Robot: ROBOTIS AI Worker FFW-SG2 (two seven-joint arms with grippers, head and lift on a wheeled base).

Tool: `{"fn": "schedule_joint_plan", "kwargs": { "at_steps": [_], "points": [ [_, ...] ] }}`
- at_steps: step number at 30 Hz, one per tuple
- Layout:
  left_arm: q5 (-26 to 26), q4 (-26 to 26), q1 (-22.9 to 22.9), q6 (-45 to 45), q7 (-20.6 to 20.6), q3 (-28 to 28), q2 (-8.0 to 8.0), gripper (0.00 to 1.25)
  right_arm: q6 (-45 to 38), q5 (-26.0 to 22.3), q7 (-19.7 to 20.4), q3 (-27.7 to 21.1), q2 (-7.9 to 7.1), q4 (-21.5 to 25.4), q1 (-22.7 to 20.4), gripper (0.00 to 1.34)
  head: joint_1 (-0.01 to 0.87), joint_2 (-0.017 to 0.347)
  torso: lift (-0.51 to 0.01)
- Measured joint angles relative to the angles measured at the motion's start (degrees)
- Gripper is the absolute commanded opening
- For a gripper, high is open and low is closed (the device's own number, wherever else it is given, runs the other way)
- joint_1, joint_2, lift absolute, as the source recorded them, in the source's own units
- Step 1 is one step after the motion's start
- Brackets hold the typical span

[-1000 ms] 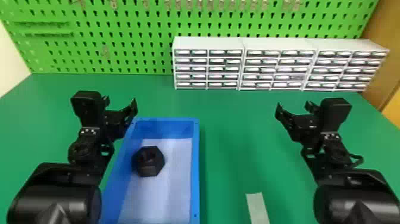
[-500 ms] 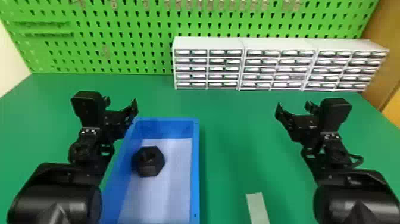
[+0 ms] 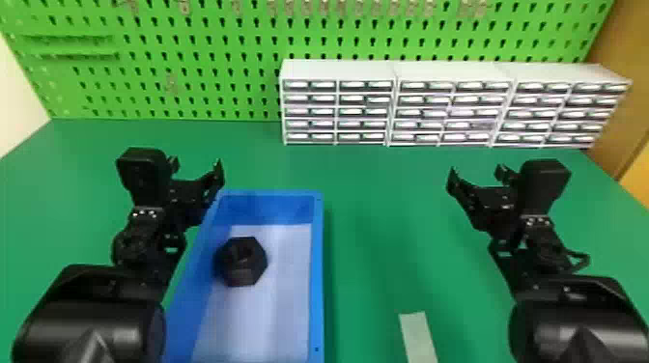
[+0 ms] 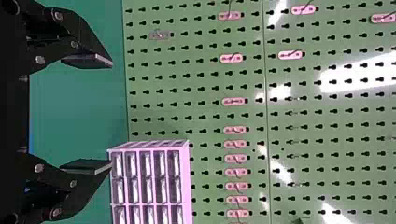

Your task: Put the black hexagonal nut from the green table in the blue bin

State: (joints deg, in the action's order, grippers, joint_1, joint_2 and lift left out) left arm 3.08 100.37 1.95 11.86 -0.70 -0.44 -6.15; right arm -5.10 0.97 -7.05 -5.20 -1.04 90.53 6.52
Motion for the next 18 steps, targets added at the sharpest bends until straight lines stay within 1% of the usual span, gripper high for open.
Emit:
{"fn": "schedule_joint_plan", "kwargs": {
  "at_steps": [18],
  "points": [
    [0.0,0.0,0.0,0.0,0.0,0.0,-0.01,0.76,0.0,-0.2,0.0,0.3,-0.01,0.0,0.0,0.94,0.686,0.051,-0.096]
  ]
}}
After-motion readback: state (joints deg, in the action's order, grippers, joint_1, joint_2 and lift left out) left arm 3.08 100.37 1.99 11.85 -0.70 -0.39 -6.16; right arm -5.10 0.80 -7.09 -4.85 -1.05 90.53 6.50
